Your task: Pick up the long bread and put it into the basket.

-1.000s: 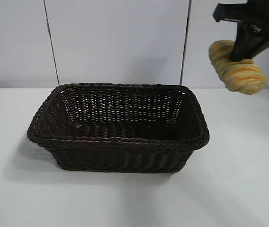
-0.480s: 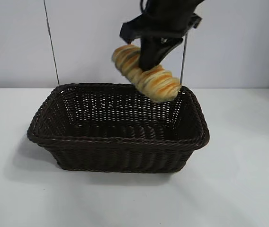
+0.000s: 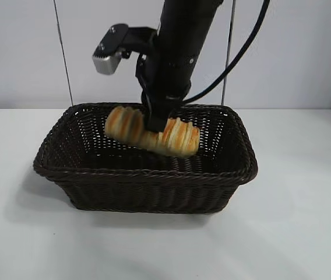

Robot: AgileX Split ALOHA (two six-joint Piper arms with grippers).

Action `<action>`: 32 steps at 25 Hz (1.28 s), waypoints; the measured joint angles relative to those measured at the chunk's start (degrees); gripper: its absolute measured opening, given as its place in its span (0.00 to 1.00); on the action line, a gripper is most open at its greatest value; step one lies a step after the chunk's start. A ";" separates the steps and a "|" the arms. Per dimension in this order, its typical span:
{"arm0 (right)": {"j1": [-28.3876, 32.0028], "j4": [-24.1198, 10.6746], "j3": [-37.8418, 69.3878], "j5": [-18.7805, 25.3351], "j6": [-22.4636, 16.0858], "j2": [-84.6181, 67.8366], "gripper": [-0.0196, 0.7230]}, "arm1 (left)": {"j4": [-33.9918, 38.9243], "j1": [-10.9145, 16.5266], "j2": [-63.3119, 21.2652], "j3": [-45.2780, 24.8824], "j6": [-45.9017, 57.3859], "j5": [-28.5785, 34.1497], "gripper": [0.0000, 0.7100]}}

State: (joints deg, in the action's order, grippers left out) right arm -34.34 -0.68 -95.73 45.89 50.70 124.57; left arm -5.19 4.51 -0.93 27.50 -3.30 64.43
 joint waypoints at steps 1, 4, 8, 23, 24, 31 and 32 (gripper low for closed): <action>0.00 0.00 0.00 -0.48 0.00 0.08 0.08 | 0.00 0.00 0.00 0.00 0.00 0.00 0.97; 0.00 0.20 0.00 -0.83 0.00 0.08 0.21 | 0.00 0.00 0.00 0.00 0.00 0.00 0.97; 0.00 0.68 0.00 -0.83 0.00 -1.31 0.73 | 0.00 0.00 0.00 0.00 0.00 0.00 0.97; 1.92 -0.81 -16.58 10.43 -33.72 -8.34 0.96 | 0.00 0.00 0.00 0.00 0.00 0.00 0.97; 2.54 -1.51 -19.22 12.35 -36.97 -8.34 0.96 | 0.00 0.00 0.00 0.00 0.00 0.00 0.97; 8.75 -5.64 -32.59 22.73 -50.01 -8.53 0.96 | 0.00 0.00 0.00 0.00 0.00 0.00 0.97; 10.40 -6.13 -33.17 23.73 -50.13 -8.54 0.96 | 0.00 0.00 0.00 0.00 0.00 0.00 0.97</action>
State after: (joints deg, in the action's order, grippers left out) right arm -23.94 -6.80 -128.89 69.62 0.57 116.02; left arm -5.19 4.51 -0.93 27.50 -3.30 64.43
